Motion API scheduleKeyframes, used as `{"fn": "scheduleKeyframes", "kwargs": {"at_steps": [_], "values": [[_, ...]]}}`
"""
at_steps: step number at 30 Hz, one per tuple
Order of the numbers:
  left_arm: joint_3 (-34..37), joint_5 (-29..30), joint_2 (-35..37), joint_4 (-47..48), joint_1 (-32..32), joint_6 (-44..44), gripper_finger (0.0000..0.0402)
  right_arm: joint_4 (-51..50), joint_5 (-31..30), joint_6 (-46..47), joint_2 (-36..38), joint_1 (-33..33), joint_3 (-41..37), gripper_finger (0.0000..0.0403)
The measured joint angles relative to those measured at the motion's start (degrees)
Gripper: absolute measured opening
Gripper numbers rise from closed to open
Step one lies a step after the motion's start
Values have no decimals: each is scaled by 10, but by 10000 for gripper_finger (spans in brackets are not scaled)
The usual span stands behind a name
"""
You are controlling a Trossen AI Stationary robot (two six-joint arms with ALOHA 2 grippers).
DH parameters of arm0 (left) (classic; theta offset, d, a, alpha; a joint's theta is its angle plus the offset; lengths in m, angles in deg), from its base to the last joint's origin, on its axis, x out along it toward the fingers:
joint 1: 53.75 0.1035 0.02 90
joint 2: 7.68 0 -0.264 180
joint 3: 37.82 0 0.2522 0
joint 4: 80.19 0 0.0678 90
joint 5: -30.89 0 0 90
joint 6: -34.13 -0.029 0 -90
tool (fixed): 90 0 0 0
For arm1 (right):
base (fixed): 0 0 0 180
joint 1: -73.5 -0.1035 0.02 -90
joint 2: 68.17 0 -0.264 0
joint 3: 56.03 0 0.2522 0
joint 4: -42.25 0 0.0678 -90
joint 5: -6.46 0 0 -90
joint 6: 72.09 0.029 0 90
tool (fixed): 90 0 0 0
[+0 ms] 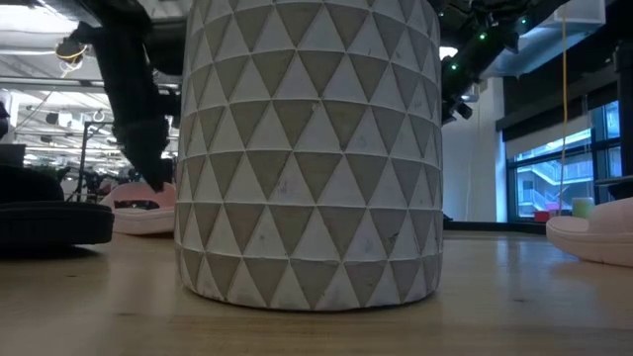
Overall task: Pick and place slides into the shelf
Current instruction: Put the pink slipper under the shelf
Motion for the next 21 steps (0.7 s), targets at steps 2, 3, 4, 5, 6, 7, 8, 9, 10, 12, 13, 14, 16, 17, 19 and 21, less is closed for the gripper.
{"fn": "scheduleKeyframes", "kwargs": {"at_steps": [2,3,4,5,6,7,8,9,10,12,13,14,16,17,19,21], "values": [[0,15,-16,5,-2,-1,215,3,0,0,0,0,0,197],[0,18,-22,9,-2,-2,215,4,0,0,0,0,0,197],[0,20,-29,12,-2,-1,215,5,0,0,0,0,0,197],[0,21,-33,16,-2,-2,215,6,0,0,0,0,0,197],[0,24,-38,20,-2,-1,215,6,0,2,0,0,0,197],[0,25,-43,23,-2,-1,215,7,0,2,0,0,0,197],[0,26,-46,23,-2,-1,215,7,0,2,0,0,0,197],[0,27,-48,22,-2,-1,212,7,0,2,0,0,0,197],[0,27,-49,22,-2,-1,208,7,0,2,0,0,0,197],[0,28,-50,22,-2,-1,194,9,0,2,0,0,0,197],[0,29,-50,22,-2,-1,183,10,0,2,0,0,0,197],[0,28,-50,22,-1,-1,170,10,0,2,0,0,0,197],[0,28,-50,23,-2,-1,139,10,0,2,0,0,0,197],[0,28,-50,23,-1,-1,122,10,0,2,0,0,0,197],[0,28,-50,22,-1,-1,81,10,0,2,0,0,0,197],[0,28,-50,23,-1,-1,37,10,0,1,0,0,0,197]]}}
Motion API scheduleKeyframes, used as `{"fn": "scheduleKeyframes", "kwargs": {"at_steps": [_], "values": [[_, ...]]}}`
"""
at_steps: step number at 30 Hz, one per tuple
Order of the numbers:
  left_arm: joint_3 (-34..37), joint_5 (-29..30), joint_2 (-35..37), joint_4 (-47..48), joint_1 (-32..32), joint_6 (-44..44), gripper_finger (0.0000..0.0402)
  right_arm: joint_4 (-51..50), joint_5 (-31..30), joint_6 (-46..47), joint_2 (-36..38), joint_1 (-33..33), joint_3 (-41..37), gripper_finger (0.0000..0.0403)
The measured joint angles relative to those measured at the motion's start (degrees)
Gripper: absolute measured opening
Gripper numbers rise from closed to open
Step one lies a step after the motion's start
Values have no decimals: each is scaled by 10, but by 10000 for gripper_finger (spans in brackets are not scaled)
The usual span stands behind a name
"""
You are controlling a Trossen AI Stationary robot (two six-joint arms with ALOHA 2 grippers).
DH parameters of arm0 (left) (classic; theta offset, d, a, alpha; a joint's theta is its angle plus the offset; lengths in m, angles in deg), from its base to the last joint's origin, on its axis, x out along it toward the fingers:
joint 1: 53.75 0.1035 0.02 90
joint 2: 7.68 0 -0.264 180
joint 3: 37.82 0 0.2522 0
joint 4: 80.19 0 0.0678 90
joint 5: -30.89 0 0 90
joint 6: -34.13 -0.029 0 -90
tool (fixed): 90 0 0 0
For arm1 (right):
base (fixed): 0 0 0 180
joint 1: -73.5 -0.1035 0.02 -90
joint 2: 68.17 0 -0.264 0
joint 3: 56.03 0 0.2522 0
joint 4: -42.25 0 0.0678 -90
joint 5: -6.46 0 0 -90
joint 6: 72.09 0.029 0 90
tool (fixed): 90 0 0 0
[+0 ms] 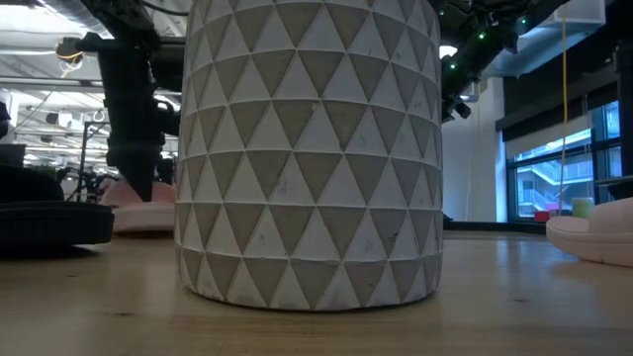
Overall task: Pick and place slides into the shelf
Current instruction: Put the pink slipper under the shelf
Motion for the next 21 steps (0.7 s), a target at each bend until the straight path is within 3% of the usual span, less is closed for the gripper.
{"fn": "scheduleKeyframes", "kwargs": {"at_steps": [2,7,15,21], "values": [[-5,0,0,5,0,1,12,0,0,-1,0,0,0,197],[-58,20,0,84,2,0,6,0,0,-1,0,0,0,197],[-220,55,0,310,37,0,3,0,0,-3,0,0,0,197],[-363,108,0,375,43,-38,2,0,0,-3,0,0,0,197]]}}
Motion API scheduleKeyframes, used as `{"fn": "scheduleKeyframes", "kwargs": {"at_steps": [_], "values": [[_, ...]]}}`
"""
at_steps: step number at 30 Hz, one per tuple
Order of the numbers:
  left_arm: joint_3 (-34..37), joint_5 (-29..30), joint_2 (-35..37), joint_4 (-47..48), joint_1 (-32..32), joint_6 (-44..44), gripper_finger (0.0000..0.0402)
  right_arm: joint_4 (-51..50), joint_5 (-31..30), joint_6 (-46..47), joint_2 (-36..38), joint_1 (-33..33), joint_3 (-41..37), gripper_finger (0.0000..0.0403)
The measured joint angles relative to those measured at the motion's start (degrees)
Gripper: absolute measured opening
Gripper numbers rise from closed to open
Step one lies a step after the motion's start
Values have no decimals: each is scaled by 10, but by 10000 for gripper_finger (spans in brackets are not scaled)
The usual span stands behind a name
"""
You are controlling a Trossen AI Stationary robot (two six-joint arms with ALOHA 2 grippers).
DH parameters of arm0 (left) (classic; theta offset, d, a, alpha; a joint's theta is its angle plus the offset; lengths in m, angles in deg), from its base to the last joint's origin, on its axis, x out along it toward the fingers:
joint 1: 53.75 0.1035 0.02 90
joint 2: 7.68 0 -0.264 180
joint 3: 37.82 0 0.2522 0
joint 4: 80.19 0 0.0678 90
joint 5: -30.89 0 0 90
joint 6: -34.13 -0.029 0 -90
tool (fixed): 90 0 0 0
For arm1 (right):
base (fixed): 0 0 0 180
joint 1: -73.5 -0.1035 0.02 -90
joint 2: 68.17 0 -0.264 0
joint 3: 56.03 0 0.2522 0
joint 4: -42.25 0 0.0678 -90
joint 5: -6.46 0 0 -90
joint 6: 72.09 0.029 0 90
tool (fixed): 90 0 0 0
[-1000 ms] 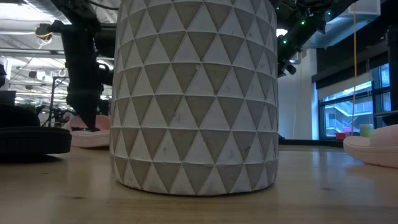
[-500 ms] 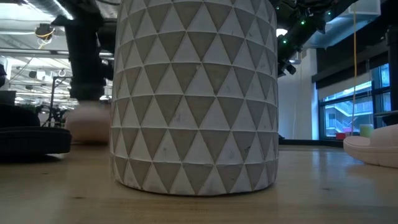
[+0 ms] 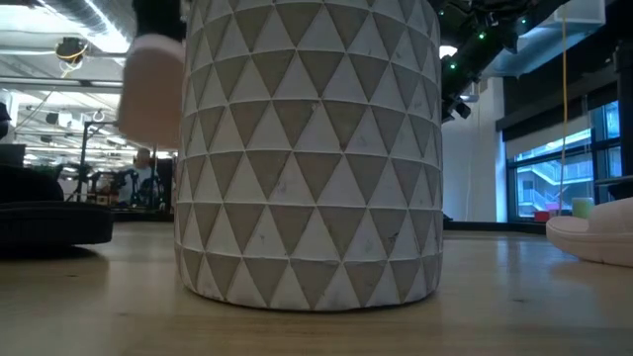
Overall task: Pick and place slides into the shelf
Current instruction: Put the pink slipper under the shelf
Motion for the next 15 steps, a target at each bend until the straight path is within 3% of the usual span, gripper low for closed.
{"fn": "scheduleKeyframes", "kwargs": {"at_steps": [3,6,9,15], "values": [[-71,42,0,-19,0,-53,2,-2,17,40,0,0,1,197],[-124,82,1,-88,0,-127,2,-6,88,67,0,0,15,197],[-150,116,0,-196,0,-221,1,-2,127,115,0,-1,37,197],[-155,147,-34,-455,0,-386,1,11,127,139,0,-12,82,197]]}}
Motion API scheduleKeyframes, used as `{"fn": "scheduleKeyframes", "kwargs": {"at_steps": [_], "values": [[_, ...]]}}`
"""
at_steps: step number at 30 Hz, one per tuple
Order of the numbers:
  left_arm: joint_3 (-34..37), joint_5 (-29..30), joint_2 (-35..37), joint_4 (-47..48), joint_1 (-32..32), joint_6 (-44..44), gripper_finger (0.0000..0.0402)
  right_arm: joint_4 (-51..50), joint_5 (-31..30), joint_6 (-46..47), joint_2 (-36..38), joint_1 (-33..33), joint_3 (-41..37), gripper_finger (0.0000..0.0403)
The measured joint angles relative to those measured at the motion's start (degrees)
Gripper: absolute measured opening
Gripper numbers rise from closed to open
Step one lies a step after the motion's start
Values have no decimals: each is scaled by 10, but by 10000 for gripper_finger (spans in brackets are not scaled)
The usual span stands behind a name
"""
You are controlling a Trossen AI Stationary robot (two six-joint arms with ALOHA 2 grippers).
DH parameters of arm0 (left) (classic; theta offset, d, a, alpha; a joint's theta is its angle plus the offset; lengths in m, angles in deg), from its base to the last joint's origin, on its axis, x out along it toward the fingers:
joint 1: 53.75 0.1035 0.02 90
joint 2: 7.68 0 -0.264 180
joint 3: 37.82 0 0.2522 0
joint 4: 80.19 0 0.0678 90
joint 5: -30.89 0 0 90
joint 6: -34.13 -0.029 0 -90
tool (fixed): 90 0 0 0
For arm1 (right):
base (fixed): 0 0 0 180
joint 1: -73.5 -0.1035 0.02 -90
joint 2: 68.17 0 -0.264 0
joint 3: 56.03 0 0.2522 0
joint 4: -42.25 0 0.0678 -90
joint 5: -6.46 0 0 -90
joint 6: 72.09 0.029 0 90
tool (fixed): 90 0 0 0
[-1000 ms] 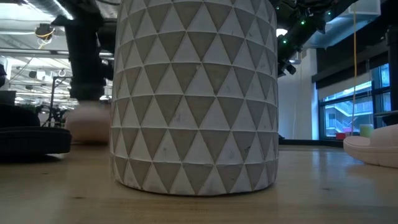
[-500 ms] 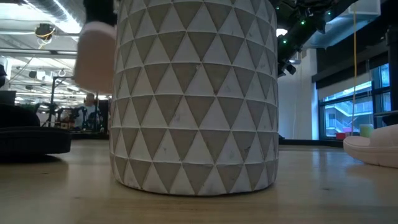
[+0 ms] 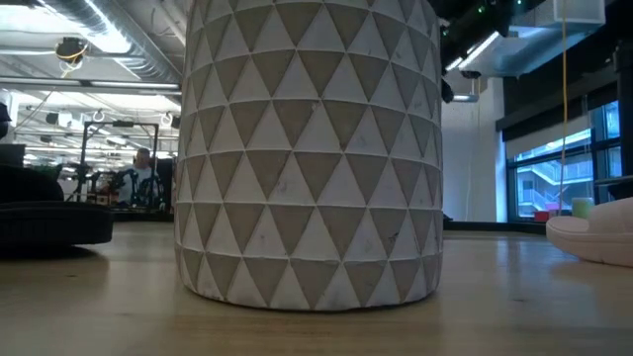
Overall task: Pick and place slides into the shelf
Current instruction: Put the pink slipper under the shelf
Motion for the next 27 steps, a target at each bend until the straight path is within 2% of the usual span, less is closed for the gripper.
{"fn": "scheduleKeyframes", "kwargs": {"at_steps": [4,10,15,19,22,27], "values": [[1,-6,-45,-117,6,-92,1,11,1,-1,0,-20,26,198],[1,-5,-120,-224,27,-169,1,12,4,22,0,-49,59,215],[2,7,-169,-328,31,-236,1,25,6,33,0,-68,61,254],[2,7,-189,-417,26,-306,1,26,6,92,0,-70,61,296],[2,7,-193,-446,24,-325,1,27,6,101,0,-70,61,315],[2,7,-193,-450,26,-325,1,58,-6,118,-3,-76,61,322]]}}
